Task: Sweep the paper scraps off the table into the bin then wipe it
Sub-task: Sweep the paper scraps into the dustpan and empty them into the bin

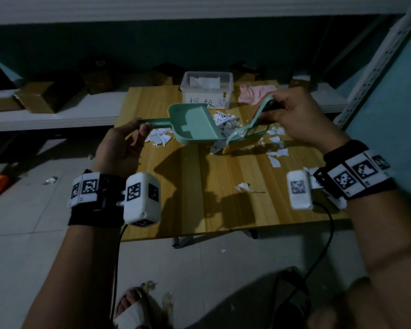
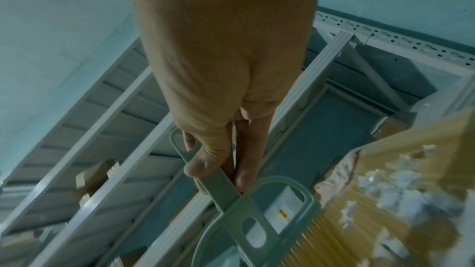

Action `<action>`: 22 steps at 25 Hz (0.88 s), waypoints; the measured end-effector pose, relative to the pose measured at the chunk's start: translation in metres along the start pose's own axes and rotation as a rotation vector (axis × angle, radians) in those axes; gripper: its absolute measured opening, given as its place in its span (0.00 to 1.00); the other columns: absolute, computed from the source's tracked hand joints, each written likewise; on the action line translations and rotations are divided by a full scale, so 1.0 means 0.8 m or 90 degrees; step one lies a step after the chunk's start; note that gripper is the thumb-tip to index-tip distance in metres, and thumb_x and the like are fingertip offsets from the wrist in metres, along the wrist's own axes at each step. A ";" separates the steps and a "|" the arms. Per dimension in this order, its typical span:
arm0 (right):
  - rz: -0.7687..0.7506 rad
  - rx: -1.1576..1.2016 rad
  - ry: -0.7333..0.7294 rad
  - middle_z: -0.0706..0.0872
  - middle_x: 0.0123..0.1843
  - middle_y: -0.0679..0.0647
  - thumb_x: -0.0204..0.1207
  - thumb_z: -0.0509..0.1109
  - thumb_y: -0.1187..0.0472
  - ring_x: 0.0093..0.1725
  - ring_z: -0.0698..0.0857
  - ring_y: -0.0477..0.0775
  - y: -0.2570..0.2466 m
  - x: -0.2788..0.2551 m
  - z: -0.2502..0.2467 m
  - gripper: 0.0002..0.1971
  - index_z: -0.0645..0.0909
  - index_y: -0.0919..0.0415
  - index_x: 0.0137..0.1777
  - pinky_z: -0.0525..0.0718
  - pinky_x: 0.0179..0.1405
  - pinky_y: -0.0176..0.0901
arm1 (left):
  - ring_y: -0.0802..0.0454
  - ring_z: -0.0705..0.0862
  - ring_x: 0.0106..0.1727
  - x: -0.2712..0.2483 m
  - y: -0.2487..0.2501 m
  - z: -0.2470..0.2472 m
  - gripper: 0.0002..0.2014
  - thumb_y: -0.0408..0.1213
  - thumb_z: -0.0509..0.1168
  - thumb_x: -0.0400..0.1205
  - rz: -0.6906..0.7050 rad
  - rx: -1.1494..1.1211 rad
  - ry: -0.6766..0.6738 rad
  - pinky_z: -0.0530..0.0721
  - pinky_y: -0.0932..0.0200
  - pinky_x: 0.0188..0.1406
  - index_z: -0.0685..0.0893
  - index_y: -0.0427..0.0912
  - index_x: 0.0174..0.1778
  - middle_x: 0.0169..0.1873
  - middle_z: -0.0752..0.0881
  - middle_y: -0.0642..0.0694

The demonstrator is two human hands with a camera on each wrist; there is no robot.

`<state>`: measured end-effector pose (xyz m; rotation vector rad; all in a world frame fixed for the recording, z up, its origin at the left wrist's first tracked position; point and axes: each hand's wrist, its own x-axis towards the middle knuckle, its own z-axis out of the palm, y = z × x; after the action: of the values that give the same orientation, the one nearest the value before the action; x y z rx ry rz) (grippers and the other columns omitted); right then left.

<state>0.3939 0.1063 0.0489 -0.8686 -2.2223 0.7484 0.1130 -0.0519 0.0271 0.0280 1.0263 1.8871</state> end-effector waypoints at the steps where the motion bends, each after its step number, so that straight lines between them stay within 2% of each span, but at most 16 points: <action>1: 0.009 0.027 0.001 0.89 0.46 0.48 0.78 0.71 0.72 0.47 0.90 0.45 -0.006 -0.003 -0.005 0.14 0.86 0.50 0.45 0.90 0.50 0.41 | 0.56 0.89 0.34 0.000 0.001 0.000 0.08 0.30 0.66 0.83 -0.001 0.000 0.001 0.88 0.70 0.39 0.84 0.32 0.56 0.46 0.87 0.35; 4: 0.023 0.068 -0.008 0.90 0.41 0.43 0.79 0.70 0.72 0.40 0.91 0.45 -0.024 -0.011 -0.019 0.14 0.85 0.49 0.44 0.91 0.42 0.40 | 0.56 0.90 0.33 -0.001 0.003 -0.002 0.07 0.30 0.66 0.83 0.006 0.012 0.009 0.88 0.71 0.39 0.85 0.32 0.55 0.52 0.86 0.34; 6: 0.029 0.066 -0.032 0.91 0.40 0.48 0.78 0.70 0.72 0.38 0.92 0.48 -0.031 -0.014 -0.024 0.10 0.85 0.56 0.46 0.92 0.40 0.42 | 0.55 0.90 0.36 -0.003 0.003 -0.004 0.08 0.30 0.67 0.82 0.012 0.022 0.017 0.88 0.70 0.43 0.86 0.32 0.56 0.54 0.86 0.35; 8: 0.048 0.062 -0.104 0.91 0.42 0.54 0.77 0.71 0.73 0.38 0.92 0.49 -0.037 -0.016 -0.025 0.06 0.85 0.62 0.46 0.91 0.37 0.40 | 0.56 0.90 0.38 -0.002 0.004 -0.006 0.11 0.30 0.68 0.82 0.015 0.021 0.019 0.88 0.70 0.42 0.86 0.32 0.59 0.56 0.86 0.35; 11: 0.079 0.045 -0.263 0.91 0.39 0.54 0.78 0.70 0.72 0.40 0.92 0.48 -0.038 -0.019 -0.014 0.06 0.85 0.63 0.45 0.90 0.38 0.37 | 0.54 0.90 0.41 0.002 0.006 -0.010 0.16 0.29 0.67 0.82 0.018 0.005 0.008 0.87 0.70 0.39 0.83 0.31 0.65 0.59 0.83 0.34; 13: 0.097 0.042 -0.310 0.92 0.40 0.54 0.79 0.69 0.72 0.42 0.92 0.49 -0.030 -0.021 -0.001 0.05 0.85 0.63 0.47 0.91 0.41 0.39 | 0.53 0.90 0.43 0.004 0.007 -0.010 0.14 0.29 0.67 0.82 0.018 -0.003 0.008 0.88 0.70 0.40 0.83 0.31 0.64 0.61 0.82 0.33; 15: 0.105 0.043 -0.267 0.91 0.41 0.54 0.80 0.69 0.71 0.43 0.92 0.49 -0.019 -0.017 0.010 0.06 0.84 0.61 0.47 0.91 0.42 0.41 | 0.54 0.90 0.43 0.004 0.006 -0.011 0.15 0.30 0.67 0.83 0.014 0.010 0.003 0.88 0.70 0.43 0.83 0.32 0.65 0.60 0.84 0.34; 18: 0.087 0.025 -0.139 0.90 0.43 0.51 0.79 0.70 0.70 0.43 0.92 0.48 -0.009 -0.007 0.016 0.07 0.84 0.56 0.48 0.91 0.42 0.41 | 0.56 0.91 0.39 0.008 0.007 -0.013 0.16 0.30 0.67 0.83 0.013 0.016 0.007 0.88 0.70 0.44 0.84 0.32 0.66 0.56 0.85 0.36; 20: 0.060 -0.024 -0.050 0.88 0.41 0.47 0.79 0.71 0.68 0.37 0.90 0.39 -0.006 -0.001 0.016 0.09 0.84 0.52 0.44 0.88 0.36 0.34 | 0.56 0.91 0.37 0.011 0.009 -0.014 0.16 0.30 0.68 0.83 0.010 0.015 0.009 0.88 0.70 0.40 0.84 0.32 0.67 0.55 0.85 0.37; 22: 0.031 -0.077 0.024 0.86 0.37 0.46 0.79 0.72 0.68 0.30 0.86 0.33 -0.005 0.002 0.017 0.16 0.79 0.45 0.36 0.81 0.28 0.25 | 0.56 0.91 0.37 0.013 0.011 -0.016 0.17 0.31 0.68 0.82 0.007 0.018 0.010 0.88 0.71 0.39 0.83 0.32 0.67 0.54 0.85 0.37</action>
<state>0.3816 0.1012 0.0431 -0.9906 -2.2386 0.6192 0.0959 -0.0538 0.0207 0.0360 1.0659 1.8852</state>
